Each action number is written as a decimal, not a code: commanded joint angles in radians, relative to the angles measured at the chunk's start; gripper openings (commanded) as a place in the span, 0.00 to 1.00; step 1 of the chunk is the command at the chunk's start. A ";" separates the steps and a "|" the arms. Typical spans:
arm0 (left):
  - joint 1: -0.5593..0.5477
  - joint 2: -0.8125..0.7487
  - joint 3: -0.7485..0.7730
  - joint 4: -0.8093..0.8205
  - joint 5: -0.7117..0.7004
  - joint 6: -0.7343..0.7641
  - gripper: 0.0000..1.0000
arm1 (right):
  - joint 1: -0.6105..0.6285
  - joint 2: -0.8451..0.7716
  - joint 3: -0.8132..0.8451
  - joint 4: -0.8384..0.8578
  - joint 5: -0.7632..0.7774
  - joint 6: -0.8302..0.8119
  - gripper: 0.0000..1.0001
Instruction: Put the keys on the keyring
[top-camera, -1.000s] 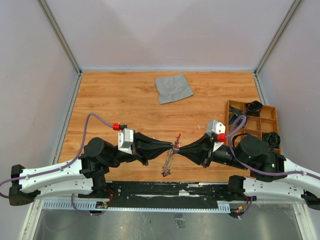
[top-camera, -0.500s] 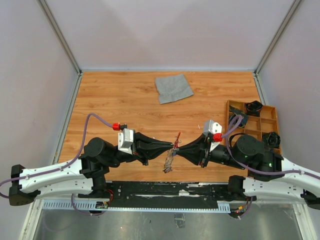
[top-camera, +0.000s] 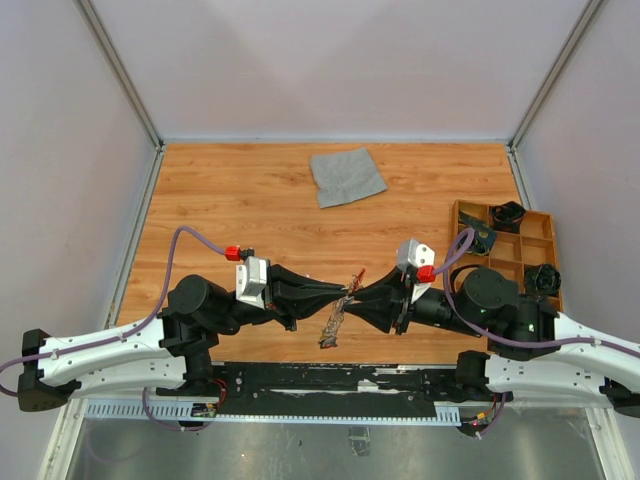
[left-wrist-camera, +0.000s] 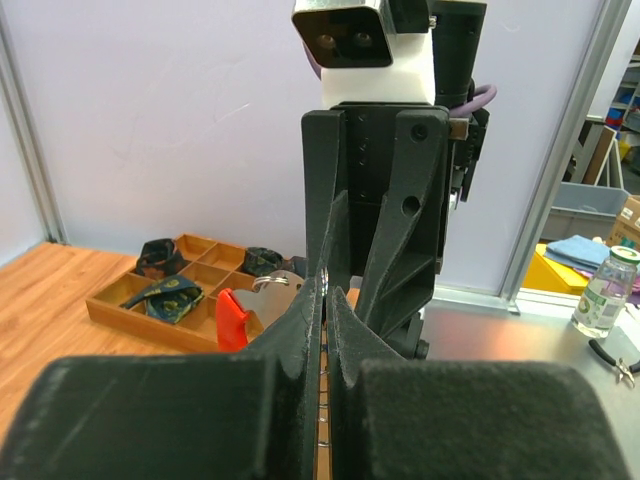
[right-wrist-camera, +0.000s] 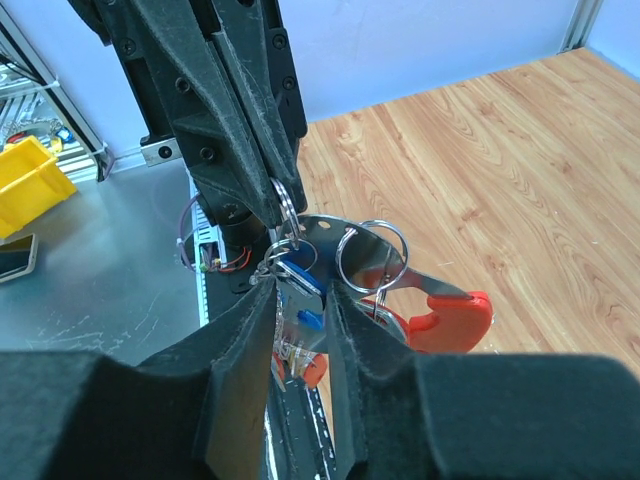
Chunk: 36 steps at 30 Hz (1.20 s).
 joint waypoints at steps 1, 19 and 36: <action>-0.007 -0.011 0.006 0.064 -0.004 -0.001 0.01 | -0.010 -0.001 -0.006 0.040 -0.020 -0.003 0.29; -0.008 -0.001 0.009 0.063 -0.004 0.002 0.01 | -0.010 -0.031 0.003 0.019 0.001 -0.005 0.03; -0.007 0.001 0.010 0.049 0.000 0.004 0.01 | -0.010 -0.044 0.025 -0.021 0.022 -0.014 0.03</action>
